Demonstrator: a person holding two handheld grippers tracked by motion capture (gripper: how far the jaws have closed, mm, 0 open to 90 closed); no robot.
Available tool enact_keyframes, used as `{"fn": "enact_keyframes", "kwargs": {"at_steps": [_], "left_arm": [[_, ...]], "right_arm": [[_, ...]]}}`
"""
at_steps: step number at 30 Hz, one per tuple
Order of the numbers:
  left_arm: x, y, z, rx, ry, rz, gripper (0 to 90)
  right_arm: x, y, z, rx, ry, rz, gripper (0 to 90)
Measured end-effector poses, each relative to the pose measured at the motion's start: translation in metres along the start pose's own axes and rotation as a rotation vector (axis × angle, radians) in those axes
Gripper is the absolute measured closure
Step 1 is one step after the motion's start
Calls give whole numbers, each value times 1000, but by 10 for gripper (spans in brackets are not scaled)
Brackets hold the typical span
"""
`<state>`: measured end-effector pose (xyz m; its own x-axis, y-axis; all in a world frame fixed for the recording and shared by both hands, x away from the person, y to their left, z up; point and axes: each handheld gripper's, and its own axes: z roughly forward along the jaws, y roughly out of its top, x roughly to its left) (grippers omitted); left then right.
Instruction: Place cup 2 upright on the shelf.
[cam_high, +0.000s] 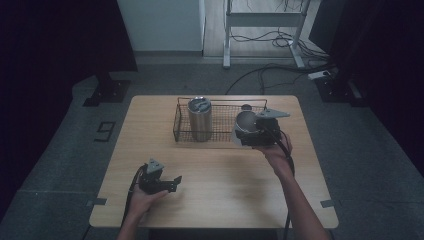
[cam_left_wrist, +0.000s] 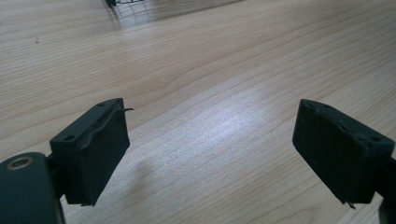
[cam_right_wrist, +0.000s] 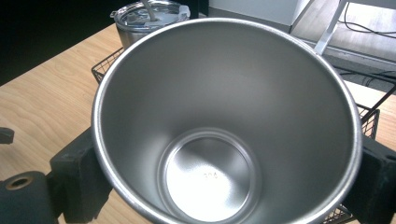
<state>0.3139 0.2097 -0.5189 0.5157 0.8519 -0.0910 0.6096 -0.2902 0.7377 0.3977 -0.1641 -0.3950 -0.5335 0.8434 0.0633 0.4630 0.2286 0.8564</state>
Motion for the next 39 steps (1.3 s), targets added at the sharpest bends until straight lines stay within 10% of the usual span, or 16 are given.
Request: {"fn": "enact_keyframes", "kwargs": {"at_steps": [39], "left_arm": [[-1,0,-1,-5,-7,7,108]], "right_arm": [[-29,21,35,34,-61,30,74]]}}
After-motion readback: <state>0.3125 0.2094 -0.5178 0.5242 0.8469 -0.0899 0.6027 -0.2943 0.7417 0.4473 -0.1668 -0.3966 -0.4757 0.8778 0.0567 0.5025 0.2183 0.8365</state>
